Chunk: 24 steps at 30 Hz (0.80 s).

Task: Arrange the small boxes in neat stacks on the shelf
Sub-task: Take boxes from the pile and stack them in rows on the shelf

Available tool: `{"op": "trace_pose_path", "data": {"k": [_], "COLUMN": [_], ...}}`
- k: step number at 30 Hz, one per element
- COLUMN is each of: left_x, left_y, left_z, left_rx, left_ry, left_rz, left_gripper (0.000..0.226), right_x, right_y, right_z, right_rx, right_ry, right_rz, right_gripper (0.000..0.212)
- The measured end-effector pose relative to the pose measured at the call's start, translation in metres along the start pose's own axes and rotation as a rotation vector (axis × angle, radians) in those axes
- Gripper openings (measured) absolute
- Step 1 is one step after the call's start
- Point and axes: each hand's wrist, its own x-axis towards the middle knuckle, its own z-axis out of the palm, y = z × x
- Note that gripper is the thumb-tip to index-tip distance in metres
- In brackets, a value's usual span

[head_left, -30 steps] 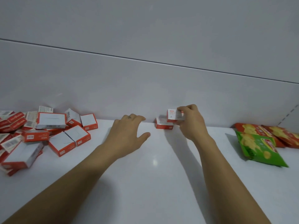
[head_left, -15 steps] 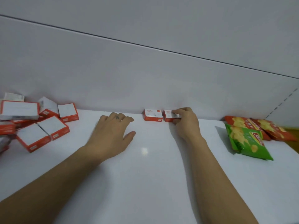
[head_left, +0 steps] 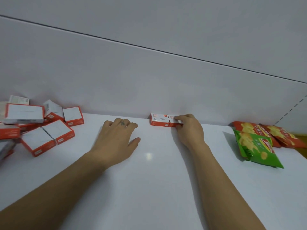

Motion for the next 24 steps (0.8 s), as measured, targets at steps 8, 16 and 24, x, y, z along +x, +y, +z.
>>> {"op": "trace_pose_path", "data": {"k": [8,16,24], "left_x": [-0.003,-0.01,-0.047], "left_y": [0.006,0.001,-0.036], "left_z": [-0.001,-0.031,-0.077], "left_rx": [-0.021,-0.04,0.107], "left_ry": [-0.023,0.034,0.032], "left_rz": [0.001,-0.091,-0.186], "left_gripper": [0.046,0.046,0.049], "right_x": [-0.005,-0.034,-0.062], "right_y": [-0.006,-0.062,-0.127], "right_z": [-0.001,-0.021,-0.006], "right_rx": [-0.101,-0.099,-0.165], "right_ry": [-0.027,0.015,-0.253], "right_rz": [-0.012,-0.26,-0.52], "right_gripper": [0.036,0.057,0.065]}}
